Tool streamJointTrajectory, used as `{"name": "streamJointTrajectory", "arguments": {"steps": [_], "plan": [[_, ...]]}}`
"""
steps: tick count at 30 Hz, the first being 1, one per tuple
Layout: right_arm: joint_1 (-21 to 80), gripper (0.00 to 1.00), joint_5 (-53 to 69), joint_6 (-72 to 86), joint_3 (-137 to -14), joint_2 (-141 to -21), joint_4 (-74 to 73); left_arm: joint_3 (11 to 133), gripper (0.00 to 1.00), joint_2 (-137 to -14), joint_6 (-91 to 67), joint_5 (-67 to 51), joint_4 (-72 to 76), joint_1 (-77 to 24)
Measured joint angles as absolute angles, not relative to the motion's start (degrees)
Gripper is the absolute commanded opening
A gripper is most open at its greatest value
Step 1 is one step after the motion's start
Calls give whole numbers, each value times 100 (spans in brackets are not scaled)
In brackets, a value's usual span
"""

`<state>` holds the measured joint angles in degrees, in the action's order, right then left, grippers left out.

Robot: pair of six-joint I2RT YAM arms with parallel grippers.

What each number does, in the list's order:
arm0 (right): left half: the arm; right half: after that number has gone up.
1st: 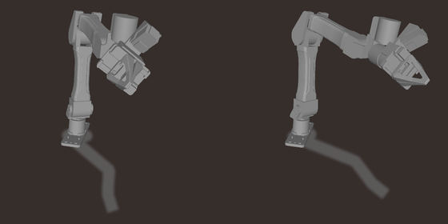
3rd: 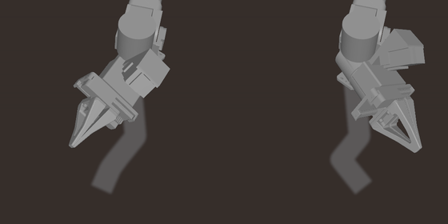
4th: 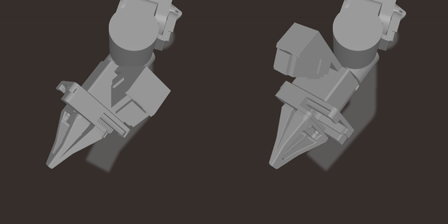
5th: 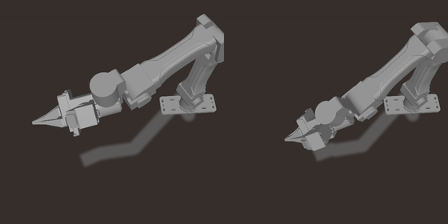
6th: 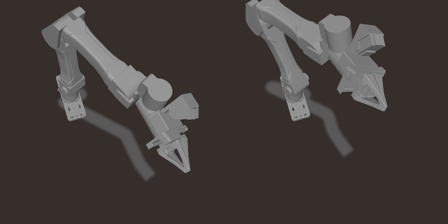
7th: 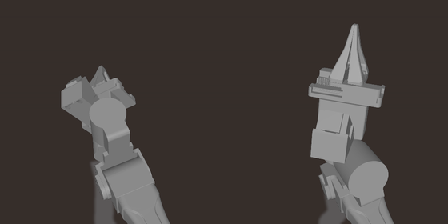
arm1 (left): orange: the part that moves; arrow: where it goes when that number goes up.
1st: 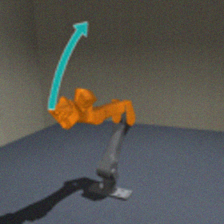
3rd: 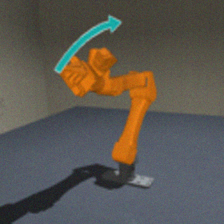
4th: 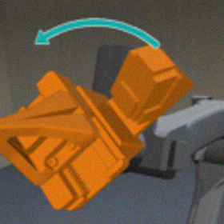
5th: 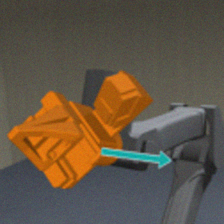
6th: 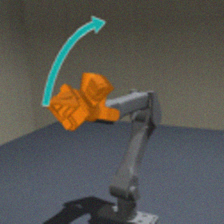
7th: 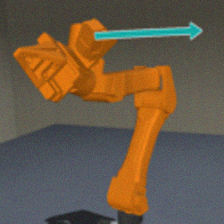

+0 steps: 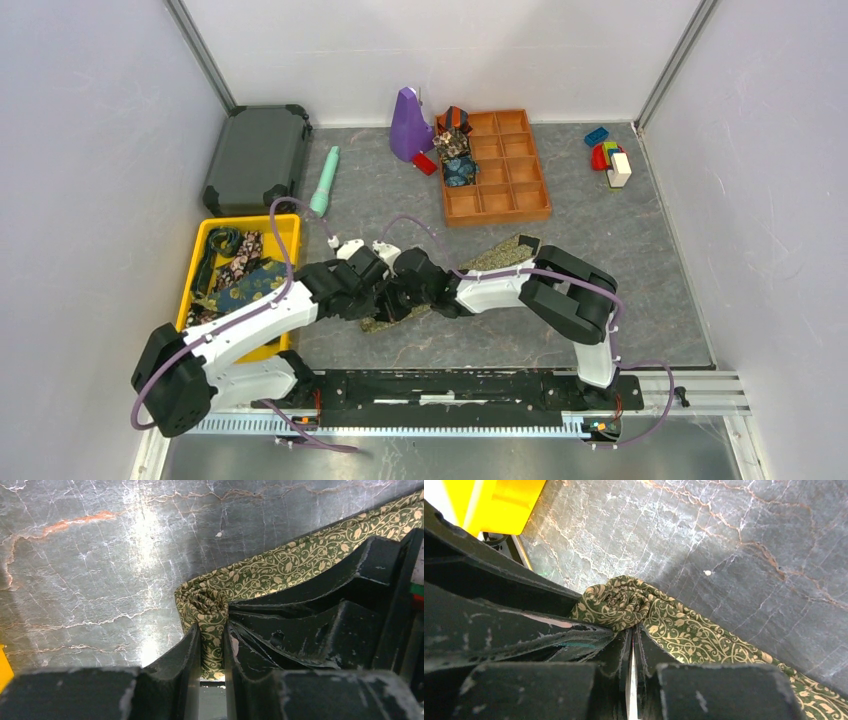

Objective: Roll the ties
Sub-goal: Roll the tie at the center of the board.

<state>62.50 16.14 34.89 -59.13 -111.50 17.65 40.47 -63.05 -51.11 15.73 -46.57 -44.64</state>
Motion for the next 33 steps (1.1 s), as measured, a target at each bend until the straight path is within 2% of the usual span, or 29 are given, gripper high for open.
{"name": "streamJointTrajectory", "arguments": {"steps": [14,27,33], "plan": [[6195,9,1586,3568,-5518,-11034,1859,4259,3,-7052,-5290,1833,-4639,-4963],[5867,11,1083,3264,-4709,-9802,1417,4405,4,-7509,-5579,2102,-4615,-5039],[5763,12,858,3173,-4230,-9275,1319,4473,10,-7666,-5704,2211,-4613,-5041]]}}
